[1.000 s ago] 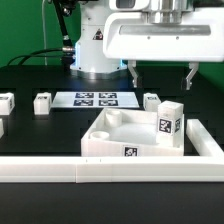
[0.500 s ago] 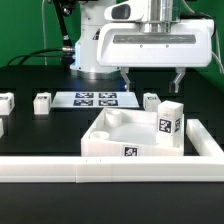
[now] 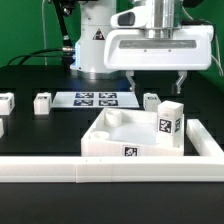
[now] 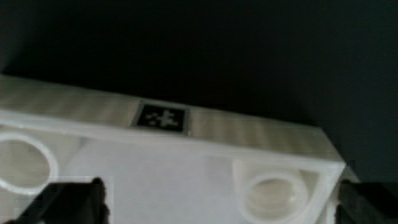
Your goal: Assemble square table
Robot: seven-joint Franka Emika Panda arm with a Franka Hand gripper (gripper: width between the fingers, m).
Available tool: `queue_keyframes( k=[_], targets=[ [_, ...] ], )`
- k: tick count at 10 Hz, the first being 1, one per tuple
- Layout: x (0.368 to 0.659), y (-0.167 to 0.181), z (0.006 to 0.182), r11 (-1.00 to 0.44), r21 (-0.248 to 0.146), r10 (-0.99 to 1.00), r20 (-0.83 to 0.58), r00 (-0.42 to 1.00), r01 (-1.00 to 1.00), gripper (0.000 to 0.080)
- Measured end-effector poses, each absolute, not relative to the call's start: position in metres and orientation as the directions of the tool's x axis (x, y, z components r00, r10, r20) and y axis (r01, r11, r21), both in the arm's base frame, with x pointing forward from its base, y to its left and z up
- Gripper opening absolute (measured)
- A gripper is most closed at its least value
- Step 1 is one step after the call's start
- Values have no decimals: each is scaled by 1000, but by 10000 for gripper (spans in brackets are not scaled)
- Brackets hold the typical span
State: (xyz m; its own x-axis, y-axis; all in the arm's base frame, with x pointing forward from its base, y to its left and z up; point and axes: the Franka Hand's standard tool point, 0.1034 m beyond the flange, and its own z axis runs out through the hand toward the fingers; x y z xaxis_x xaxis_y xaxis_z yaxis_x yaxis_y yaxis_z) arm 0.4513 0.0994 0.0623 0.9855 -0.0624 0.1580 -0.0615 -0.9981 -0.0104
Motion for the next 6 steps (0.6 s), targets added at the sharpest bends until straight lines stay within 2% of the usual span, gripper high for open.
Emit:
queue_keyframes(
  k=[2, 6],
  targets=[
    [441, 107, 58, -999, -9, -39, 159, 987, -38, 649],
    [440, 104, 56, -999, -7, -34, 140, 989, -34, 649]
  ],
)
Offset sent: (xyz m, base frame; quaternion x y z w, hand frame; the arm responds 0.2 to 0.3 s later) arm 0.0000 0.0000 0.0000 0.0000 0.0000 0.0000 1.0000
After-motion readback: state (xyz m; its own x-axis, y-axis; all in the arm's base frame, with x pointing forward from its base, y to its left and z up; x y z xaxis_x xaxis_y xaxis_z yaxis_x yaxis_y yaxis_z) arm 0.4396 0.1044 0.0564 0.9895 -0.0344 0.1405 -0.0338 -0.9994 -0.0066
